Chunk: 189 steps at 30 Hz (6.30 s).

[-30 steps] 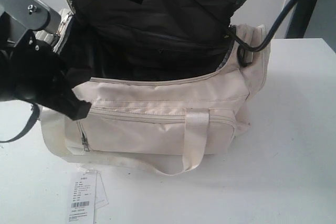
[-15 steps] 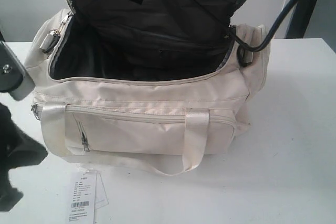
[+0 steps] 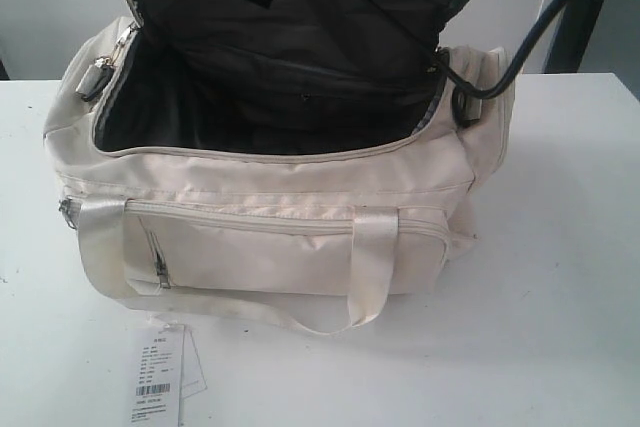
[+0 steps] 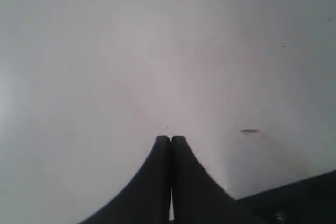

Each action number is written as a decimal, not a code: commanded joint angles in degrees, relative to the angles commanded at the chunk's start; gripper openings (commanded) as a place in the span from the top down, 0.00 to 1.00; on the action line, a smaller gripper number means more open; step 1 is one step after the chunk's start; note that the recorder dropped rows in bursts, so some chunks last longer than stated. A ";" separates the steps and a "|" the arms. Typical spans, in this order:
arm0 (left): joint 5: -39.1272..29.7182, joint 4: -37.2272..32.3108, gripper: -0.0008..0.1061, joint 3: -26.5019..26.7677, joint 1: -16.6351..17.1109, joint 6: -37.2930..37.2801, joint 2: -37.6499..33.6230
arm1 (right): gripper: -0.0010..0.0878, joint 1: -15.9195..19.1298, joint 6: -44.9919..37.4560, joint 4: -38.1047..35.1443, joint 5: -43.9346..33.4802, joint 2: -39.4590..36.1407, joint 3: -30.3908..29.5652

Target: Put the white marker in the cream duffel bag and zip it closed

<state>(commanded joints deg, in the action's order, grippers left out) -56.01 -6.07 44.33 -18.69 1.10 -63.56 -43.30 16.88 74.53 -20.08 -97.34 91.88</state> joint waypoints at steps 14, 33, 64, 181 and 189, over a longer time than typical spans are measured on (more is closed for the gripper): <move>33.48 3.84 0.99 3.09 15.23 -5.82 -1.46 | 0.99 0.00 0.00 0.00 -0.21 0.00 0.00; 44.10 7.20 0.74 22.17 18.02 -4.12 -21.81 | 0.99 0.00 2.69 -3.12 0.33 0.00 0.00; 46.35 14.99 0.72 23.06 18.02 -4.24 -26.32 | 0.50 -0.23 -23.17 -75.43 -18.63 -0.14 0.00; 22.52 52.78 0.55 44.35 23.25 50.89 -34.39 | 0.57 5.03 -64.92 -105.02 -13.03 -20.55 16.30; 22.98 42.79 0.55 44.35 24.36 30.29 -35.71 | 0.35 3.72 -58.30 -101.65 -20.36 -31.62 33.70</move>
<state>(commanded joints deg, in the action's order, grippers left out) -33.03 36.72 88.68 5.67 31.38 -99.27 -39.58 -41.42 -27.12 -40.43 -128.96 125.57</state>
